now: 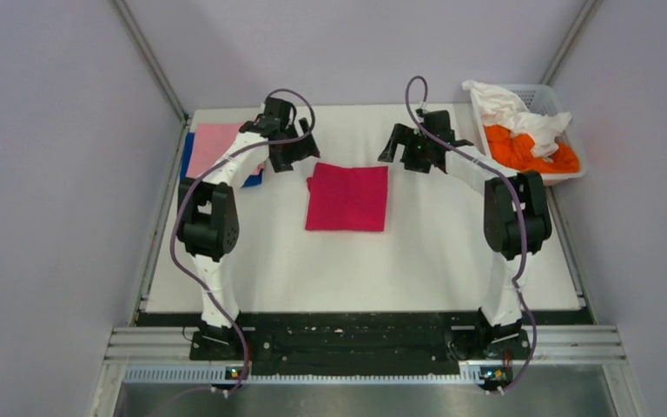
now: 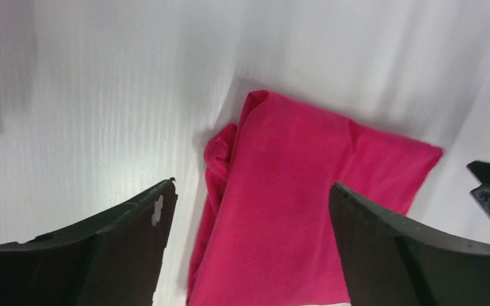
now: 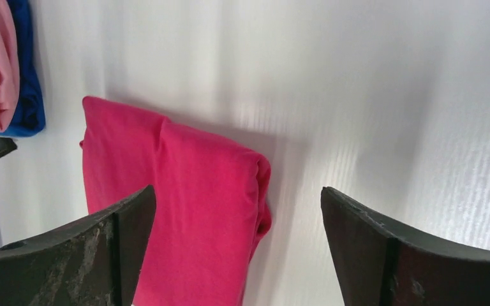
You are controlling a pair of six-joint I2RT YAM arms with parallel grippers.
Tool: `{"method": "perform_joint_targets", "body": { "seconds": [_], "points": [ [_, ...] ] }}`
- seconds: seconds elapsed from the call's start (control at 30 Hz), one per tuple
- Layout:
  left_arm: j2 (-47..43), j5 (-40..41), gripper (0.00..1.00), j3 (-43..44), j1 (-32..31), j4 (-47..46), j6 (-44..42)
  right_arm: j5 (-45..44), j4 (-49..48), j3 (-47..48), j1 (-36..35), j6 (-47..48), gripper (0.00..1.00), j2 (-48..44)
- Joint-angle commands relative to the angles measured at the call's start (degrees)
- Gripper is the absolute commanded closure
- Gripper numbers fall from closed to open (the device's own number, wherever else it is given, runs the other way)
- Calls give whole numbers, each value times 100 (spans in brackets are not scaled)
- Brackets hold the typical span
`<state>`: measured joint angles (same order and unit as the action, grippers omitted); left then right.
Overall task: Fold and stack the t-shirts
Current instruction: Fold the long partially folded tshirt into a neat square, then put the neatly folded tshirt into the corner of the board with the left arm
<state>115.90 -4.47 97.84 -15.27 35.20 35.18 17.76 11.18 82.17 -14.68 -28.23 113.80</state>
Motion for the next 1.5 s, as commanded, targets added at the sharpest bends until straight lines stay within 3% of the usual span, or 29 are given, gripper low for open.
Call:
{"method": "perform_joint_targets", "body": {
  "seconds": [0.0,0.23,0.33,0.47,0.73,0.8,0.83,0.9,0.93,1.03,1.17,1.47],
  "points": [
    [-351,-214,1,197,103,74,-92,-299,25,92,97,106,1,-517],
    [-943,-998,1,-1295,90,-341,-235,-48,-521,-1469,83,-54,1,-1956],
    [-772,-1308,1,-1511,18,-354,-229,-446,-514,-2170,91,-132,1,-2725],
    [-347,-872,5,-1433,-287,-244,-222,-1093,-250,-2867,160,-170,1,-3827],
    [621,499,33,-823,-847,205,-34,-2201,985,-3476,178,49,1,-5703],
    [877,1030,45,-535,-998,423,-6,-2301,1084,-3633,184,116,1,-6046],
    [1019,1266,57,-326,-1071,617,2,-2391,1113,-3698,177,142,1,-6212],
    [1280,1839,97,143,-1189,1094,65,-2611,1143,-3814,176,201,1,-6492],
    [1383,2215,100,450,-1225,1375,106,-2701,1144,-3848,180,222,1,-6590],
    [1607,3358,100,1287,-1282,2077,173,-2695,1101,-3877,183,335,1,-6768],
    [1425,4773,100,1744,-1272,2184,-59,-2596,1072,-3940,176,401,1,-6788],
    [892,6269,100,1763,-868,553,-1960,-2823,1071,-4029,176,495,1,-6787]
  ]
}}
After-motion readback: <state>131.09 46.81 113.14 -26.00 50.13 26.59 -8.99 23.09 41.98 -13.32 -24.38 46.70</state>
